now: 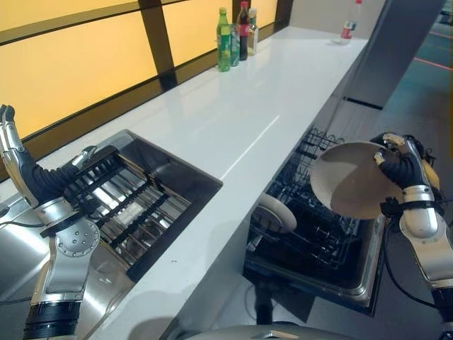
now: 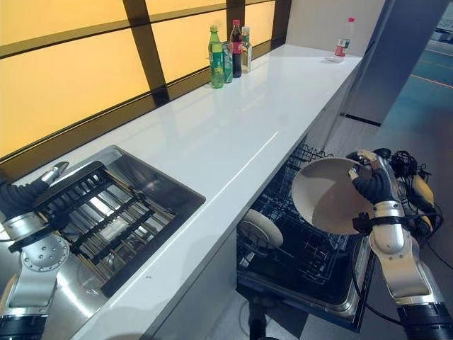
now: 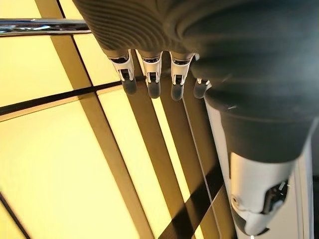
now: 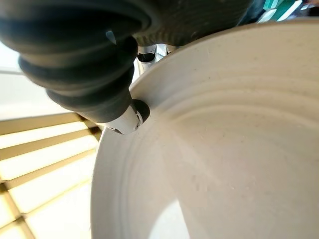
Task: Pick up plates and place into dishwasher.
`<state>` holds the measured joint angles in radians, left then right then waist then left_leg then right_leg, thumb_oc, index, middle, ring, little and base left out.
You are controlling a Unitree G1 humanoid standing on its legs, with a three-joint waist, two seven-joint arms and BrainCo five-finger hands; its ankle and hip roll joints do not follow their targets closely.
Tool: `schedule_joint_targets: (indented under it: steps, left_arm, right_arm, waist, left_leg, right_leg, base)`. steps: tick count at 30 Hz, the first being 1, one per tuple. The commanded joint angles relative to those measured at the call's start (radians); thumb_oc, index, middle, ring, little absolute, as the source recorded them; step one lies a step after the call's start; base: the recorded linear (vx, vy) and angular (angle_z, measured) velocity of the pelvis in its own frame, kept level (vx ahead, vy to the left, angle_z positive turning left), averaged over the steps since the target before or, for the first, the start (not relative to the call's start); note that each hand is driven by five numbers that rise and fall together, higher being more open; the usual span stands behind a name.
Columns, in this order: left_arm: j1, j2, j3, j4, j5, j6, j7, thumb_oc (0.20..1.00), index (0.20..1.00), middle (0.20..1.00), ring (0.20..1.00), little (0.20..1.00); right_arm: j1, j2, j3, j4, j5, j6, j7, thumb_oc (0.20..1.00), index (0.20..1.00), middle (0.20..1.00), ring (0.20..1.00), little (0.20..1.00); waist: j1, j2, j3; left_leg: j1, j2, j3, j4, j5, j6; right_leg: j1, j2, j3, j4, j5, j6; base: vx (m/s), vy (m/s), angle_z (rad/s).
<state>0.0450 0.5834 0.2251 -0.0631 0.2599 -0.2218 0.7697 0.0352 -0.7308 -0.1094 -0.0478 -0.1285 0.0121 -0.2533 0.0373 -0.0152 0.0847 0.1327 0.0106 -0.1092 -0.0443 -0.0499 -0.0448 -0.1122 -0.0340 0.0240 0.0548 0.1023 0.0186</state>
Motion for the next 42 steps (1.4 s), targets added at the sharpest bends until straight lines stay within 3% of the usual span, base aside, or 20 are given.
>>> schedule_joint_targets:
  steps: [1, 4, 7, 9, 13, 17, 22, 29, 36, 42]
  left_arm:
    - [0.027, 0.103, 0.062, 0.001, -0.005, -0.057, -0.024, 1.000, 1.000, 1.000, 1.000, 1.000]
    - [-0.009, 0.139, 0.037, 0.015, -0.012, -0.043, -0.026, 1.000, 1.000, 1.000, 1.000, 1.000]
    - [-0.075, 0.188, -0.004, 0.045, -0.013, -0.010, -0.016, 1.000, 1.000, 1.000, 1.000, 1.000]
    - [-0.088, 0.196, -0.016, 0.044, -0.007, 0.011, -0.015, 1.000, 1.000, 1.000, 1.000, 1.000]
    - [-0.057, 0.187, -0.002, 0.007, 0.008, 0.032, -0.025, 1.000, 1.000, 1.000, 1.000, 1.000]
    - [-0.127, 0.220, -0.053, 0.022, 0.008, 0.054, 0.005, 1.000, 1.000, 1.000, 1.000, 1.000]
    - [-0.241, 0.281, -0.121, 0.060, -0.037, 0.078, 0.056, 1.000, 1.000, 1.000, 1.000, 1.000]
    - [-0.334, 0.309, -0.207, 0.086, -0.061, 0.105, 0.145, 1.000, 1.000, 1.000, 1.000, 1.000]
    - [-0.337, 0.317, -0.227, 0.082, -0.067, 0.114, 0.174, 1.000, 1.000, 1.000, 1.000, 1.000]
    - [-0.362, 0.317, -0.246, 0.112, -0.071, 0.107, 0.191, 1.000, 1.000, 1.000, 1.000, 1.000]
  right_arm:
    - [-0.019, -0.009, -0.033, 0.006, 0.002, -0.031, -0.046, 0.200, 0.200, 0.200, 0.200, 0.200]
    - [-0.028, -0.003, -0.006, 0.055, 0.008, -0.032, -0.084, 0.200, 0.200, 0.200, 0.200, 0.200]
    - [-0.066, 0.005, 0.039, 0.115, 0.022, -0.044, -0.122, 0.200, 0.200, 0.200, 0.200, 0.200]
    - [-0.080, 0.021, 0.060, 0.143, 0.016, -0.039, -0.136, 0.200, 0.200, 0.200, 0.200, 0.200]
    - [-0.070, 0.023, 0.070, 0.169, 0.023, -0.029, -0.158, 0.200, 0.200, 0.200, 0.200, 0.200]
    - [-0.163, 0.003, 0.140, 0.251, 0.053, -0.012, -0.256, 0.200, 0.200, 0.200, 0.200, 0.200]
    - [-0.305, -0.049, 0.205, 0.318, 0.038, 0.012, -0.369, 0.200, 0.200, 0.200, 0.200, 0.200]
    - [-0.494, -0.208, 0.289, 0.456, -0.047, 0.041, -0.530, 0.200, 0.200, 0.200, 0.200, 0.200]
    - [-0.555, -0.323, 0.301, 0.497, -0.103, 0.041, -0.568, 0.200, 0.200, 0.200, 0.200, 0.200]
    - [-0.611, -0.353, 0.361, 0.501, -0.133, 0.018, -0.505, 0.200, 0.200, 0.200, 0.200, 0.200]
  waist:
    - [-0.024, -0.030, -0.011]
    - [-0.026, -0.043, 0.025]
    - [-0.037, -0.045, 0.067]
    - [-0.040, -0.046, 0.092]
    - [-0.018, -0.052, 0.103]
    - [0.008, -0.049, 0.138]
    - [0.017, -0.022, 0.208]
    - [0.018, 0.011, 0.265]
    - [0.013, 0.020, 0.269]
    - [0.005, 0.025, 0.278]
  left_leg:
    - [-0.078, -0.106, -0.011, 0.100, -0.061, 0.091]
    - [-0.098, -0.108, -0.016, 0.123, -0.060, 0.081]
    - [-0.084, -0.083, -0.019, 0.131, -0.092, 0.075]
    - [-0.083, -0.077, -0.032, 0.145, -0.105, 0.077]
    - [-0.133, -0.070, -0.057, 0.190, -0.111, 0.064]
    - [-0.202, -0.035, -0.065, 0.209, -0.092, 0.039]
    - [-0.307, -0.013, -0.068, 0.256, -0.069, 0.014]
    - [-0.412, -0.002, -0.079, 0.286, -0.040, -0.011]
    - [-0.449, 0.001, -0.077, 0.308, -0.033, -0.025]
    - [-0.489, 0.000, -0.069, 0.345, -0.031, -0.034]
  right_leg:
    - [0.070, -0.060, 0.035, 0.167, -0.146, 0.119]
    - [0.062, -0.082, 0.069, 0.074, -0.083, 0.142]
    - [0.011, -0.108, 0.095, 0.028, -0.008, 0.177]
    - [-0.024, -0.103, 0.106, 0.050, 0.008, 0.186]
    - [0.013, -0.095, 0.097, 0.034, -0.037, 0.185]
    - [0.005, -0.082, 0.065, 0.027, -0.060, 0.164]
    - [-0.057, -0.066, 0.030, 0.058, -0.085, 0.132]
    - [-0.136, -0.047, -0.001, 0.081, -0.109, 0.095]
    - [-0.150, -0.039, -0.018, 0.084, -0.127, 0.070]
    - [-0.170, -0.035, -0.021, 0.099, -0.134, 0.056]
  base:
    - [0.05, -0.088, -0.02]
    - [0.05, -0.201, -0.01]
    - [0.10, -0.290, 0.13]
    - [0.11, -0.228, 0.24]
    - [0.05, -0.242, 0.18]
    - [-0.11, -0.257, 0.21]
    - [-0.17, -0.172, 0.16]
    - [-0.12, -0.101, 0.11]
    - [0.00, -0.055, -0.01]
    - [0.00, -0.008, -0.01]
